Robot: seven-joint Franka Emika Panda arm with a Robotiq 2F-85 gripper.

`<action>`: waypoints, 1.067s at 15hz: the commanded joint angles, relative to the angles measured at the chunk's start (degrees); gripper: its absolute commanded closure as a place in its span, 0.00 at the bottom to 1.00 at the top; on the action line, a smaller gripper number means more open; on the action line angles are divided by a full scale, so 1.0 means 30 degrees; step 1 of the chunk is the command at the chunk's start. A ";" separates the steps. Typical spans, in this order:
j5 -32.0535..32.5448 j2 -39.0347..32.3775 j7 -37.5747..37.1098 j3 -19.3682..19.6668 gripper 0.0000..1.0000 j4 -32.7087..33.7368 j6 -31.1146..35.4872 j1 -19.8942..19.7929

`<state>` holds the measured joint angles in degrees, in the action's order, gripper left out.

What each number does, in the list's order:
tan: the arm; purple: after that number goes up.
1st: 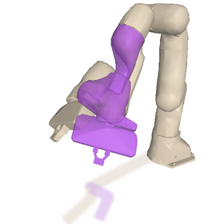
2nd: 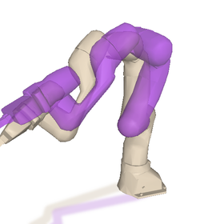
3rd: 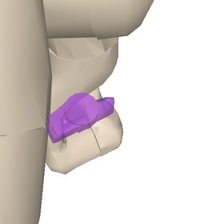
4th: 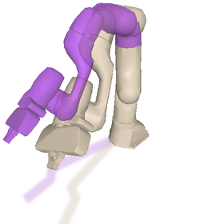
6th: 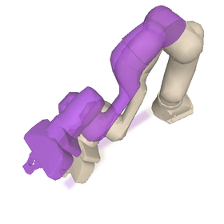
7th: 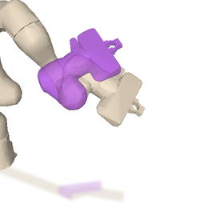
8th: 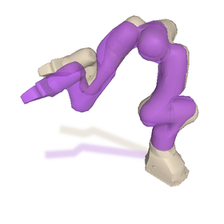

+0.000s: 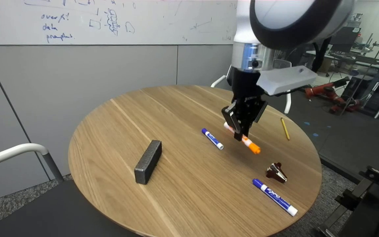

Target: Move the orange marker to the left

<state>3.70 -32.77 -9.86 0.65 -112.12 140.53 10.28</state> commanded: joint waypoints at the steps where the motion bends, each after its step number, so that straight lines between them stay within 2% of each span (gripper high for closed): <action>1: 0.0872 0.1340 -0.1959 -0.0316 0.95 -0.4184 0.2639 0.1721; 4: 0.0485 0.0348 -0.4280 -0.0763 0.95 -0.4846 0.4254 0.3650; 8: 0.0179 -0.1569 -0.6420 -0.0389 0.95 -0.2500 0.4242 0.5348; 16: 0.0153 -0.5459 -0.7766 0.1637 0.95 0.2618 0.3449 0.5491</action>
<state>4.46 -44.04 -31.24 3.62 -110.94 153.01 26.10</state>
